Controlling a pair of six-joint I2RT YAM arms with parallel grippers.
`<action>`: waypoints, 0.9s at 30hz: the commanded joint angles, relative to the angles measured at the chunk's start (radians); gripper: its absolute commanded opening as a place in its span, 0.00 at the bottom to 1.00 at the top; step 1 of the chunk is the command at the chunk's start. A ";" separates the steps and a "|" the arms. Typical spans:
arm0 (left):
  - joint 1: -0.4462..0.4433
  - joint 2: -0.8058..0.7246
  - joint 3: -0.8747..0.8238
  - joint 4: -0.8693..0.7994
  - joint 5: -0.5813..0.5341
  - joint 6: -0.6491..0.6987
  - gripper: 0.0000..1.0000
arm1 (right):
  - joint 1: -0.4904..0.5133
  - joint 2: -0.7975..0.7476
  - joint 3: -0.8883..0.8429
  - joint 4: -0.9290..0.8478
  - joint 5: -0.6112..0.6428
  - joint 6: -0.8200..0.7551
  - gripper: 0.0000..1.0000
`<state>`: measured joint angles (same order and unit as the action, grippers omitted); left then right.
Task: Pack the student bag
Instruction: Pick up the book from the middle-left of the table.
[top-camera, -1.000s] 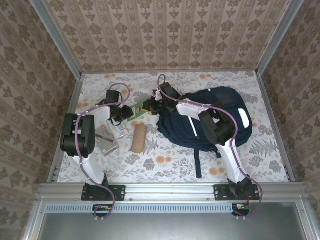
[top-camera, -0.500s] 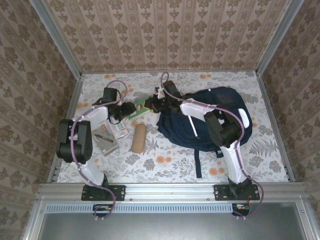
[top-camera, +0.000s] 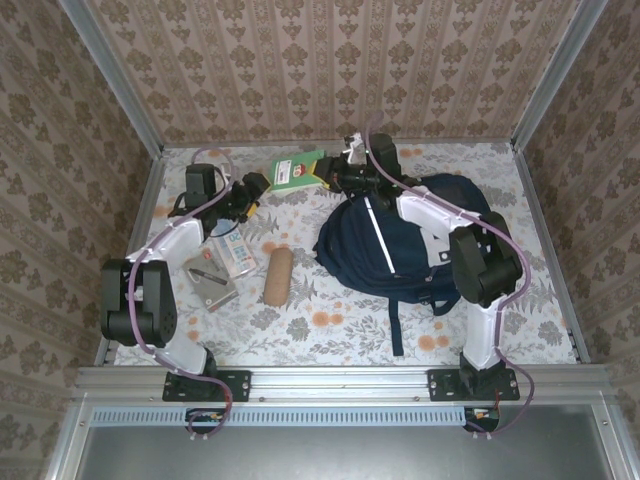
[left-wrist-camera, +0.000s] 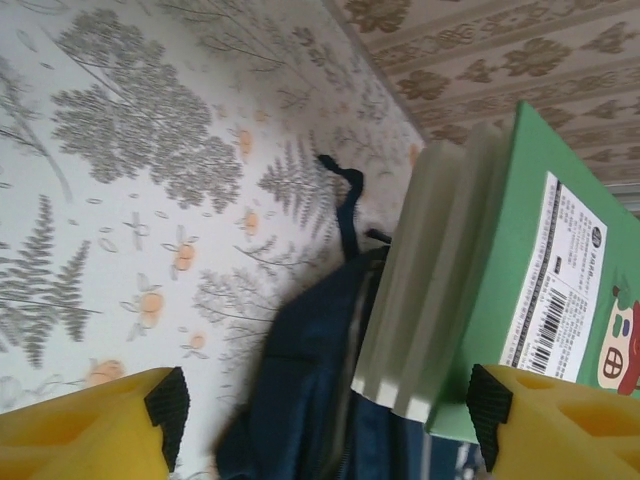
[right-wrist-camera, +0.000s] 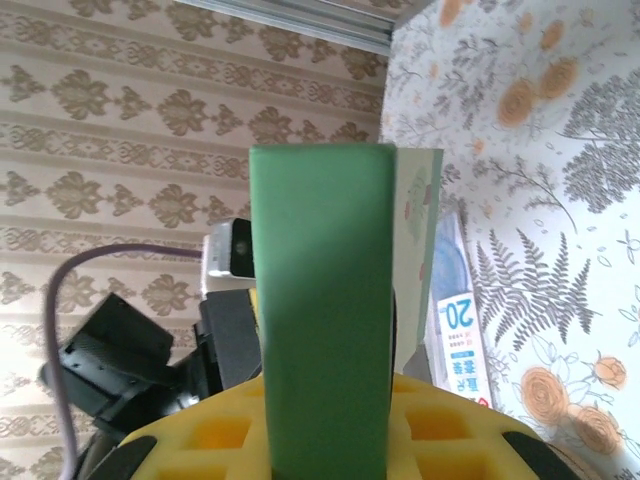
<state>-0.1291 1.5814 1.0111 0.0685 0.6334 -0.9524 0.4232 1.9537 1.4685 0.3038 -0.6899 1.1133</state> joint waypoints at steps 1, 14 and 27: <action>0.000 0.012 -0.037 0.165 0.085 -0.142 0.85 | 0.004 -0.063 -0.019 0.095 -0.057 0.033 0.00; -0.063 0.045 -0.117 0.587 0.066 -0.470 0.92 | 0.002 -0.064 -0.036 0.228 -0.044 0.149 0.00; -0.092 0.099 -0.127 0.830 0.022 -0.634 0.73 | 0.005 -0.047 -0.029 0.253 -0.054 0.175 0.00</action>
<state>-0.2222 1.6543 0.8925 0.7574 0.6655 -1.5101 0.4236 1.9308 1.4292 0.4706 -0.7124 1.2690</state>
